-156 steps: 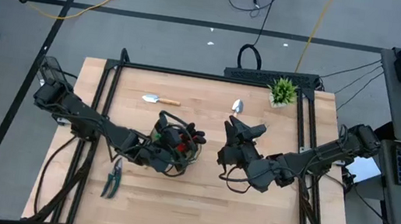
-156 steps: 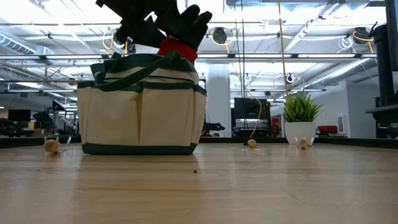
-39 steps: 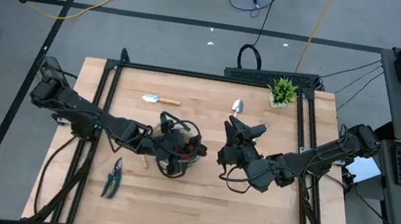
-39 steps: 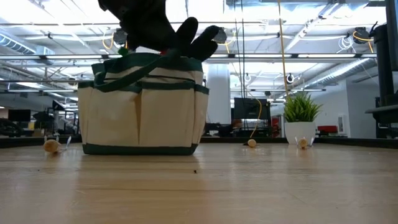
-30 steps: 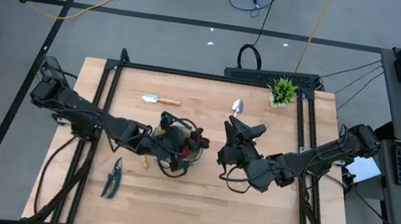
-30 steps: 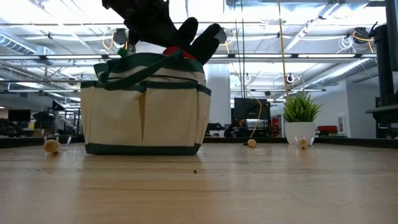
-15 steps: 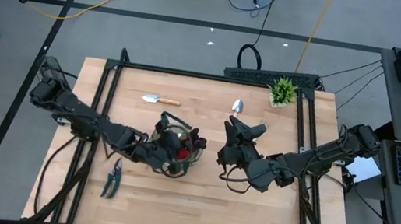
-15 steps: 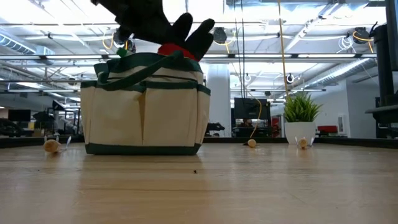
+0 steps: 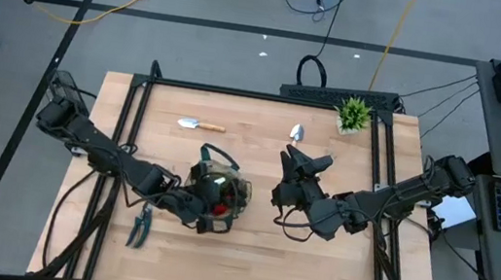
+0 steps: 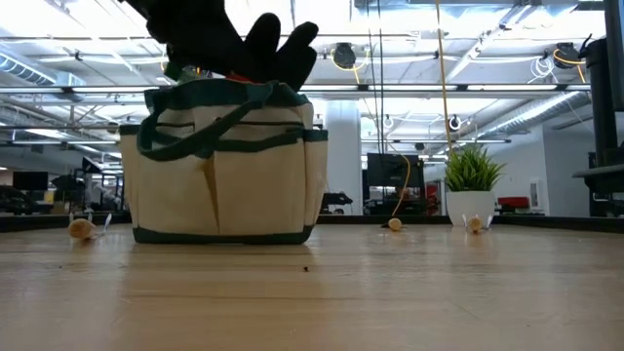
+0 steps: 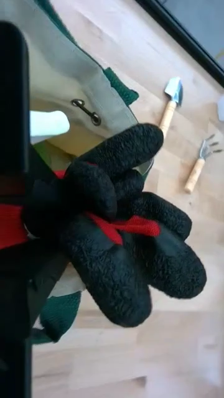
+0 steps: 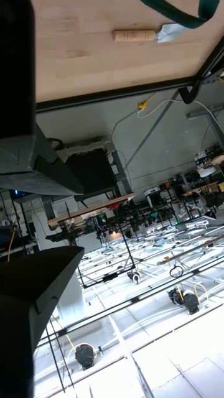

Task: Pick & Place Garden tools in Gardening bag
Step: Put the red gloves into the brown gardening bag, then put the green shear scissors into the brown gardening bag

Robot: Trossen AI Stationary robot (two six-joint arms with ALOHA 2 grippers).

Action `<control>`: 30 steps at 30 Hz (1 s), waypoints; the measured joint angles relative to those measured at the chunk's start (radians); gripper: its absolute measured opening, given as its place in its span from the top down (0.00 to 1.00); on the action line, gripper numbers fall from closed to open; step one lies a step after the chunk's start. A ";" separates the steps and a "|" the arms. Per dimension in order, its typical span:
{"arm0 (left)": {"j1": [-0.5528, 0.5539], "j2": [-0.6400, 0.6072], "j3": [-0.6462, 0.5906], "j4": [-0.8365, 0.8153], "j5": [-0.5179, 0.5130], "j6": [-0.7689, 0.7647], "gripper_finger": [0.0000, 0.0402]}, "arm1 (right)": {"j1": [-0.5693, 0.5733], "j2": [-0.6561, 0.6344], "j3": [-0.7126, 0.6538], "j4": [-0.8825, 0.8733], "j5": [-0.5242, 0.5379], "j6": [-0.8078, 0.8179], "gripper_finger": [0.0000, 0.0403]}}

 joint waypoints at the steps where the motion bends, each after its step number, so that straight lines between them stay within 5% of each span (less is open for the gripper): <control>1: -0.003 -0.002 0.000 0.000 0.000 0.016 0.78 | 0.000 0.000 0.000 0.000 0.000 0.000 0.67; 18: -0.009 -0.159 0.000 0.001 -0.053 0.254 0.35 | 0.000 0.000 0.000 0.000 0.000 0.001 0.67; 22: -0.018 -0.232 0.000 -0.028 -0.061 0.253 0.30 | 0.000 0.000 0.000 0.000 0.001 0.001 0.67; 30: -0.012 -0.297 0.000 -0.206 -0.249 0.081 0.33 | 0.000 0.000 0.000 0.001 0.001 0.002 0.67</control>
